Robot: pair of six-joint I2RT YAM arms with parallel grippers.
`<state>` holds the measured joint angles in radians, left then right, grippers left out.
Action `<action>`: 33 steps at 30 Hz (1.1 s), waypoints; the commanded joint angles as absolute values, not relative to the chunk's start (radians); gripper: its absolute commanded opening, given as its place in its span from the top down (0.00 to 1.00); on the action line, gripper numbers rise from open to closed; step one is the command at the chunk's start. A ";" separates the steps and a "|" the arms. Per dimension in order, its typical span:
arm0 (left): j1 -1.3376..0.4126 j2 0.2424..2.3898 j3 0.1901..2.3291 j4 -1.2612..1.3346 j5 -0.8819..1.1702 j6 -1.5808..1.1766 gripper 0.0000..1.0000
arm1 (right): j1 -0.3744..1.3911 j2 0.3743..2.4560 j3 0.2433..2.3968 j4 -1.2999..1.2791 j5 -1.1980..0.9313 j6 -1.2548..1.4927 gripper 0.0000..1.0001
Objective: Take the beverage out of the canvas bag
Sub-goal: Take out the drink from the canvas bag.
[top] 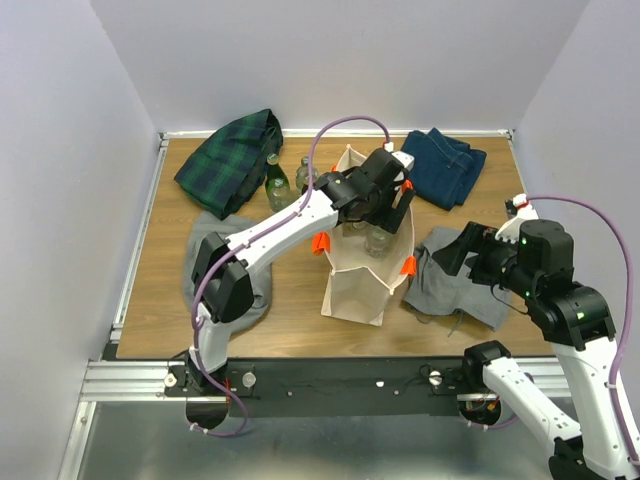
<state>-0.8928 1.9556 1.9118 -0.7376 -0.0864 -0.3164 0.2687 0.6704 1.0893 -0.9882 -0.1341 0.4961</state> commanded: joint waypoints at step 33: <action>-0.904 2.077 2.008 -0.765 -0.150 -0.342 0.31 | 0.273 0.629 1.103 -0.999 -0.078 0.488 0.04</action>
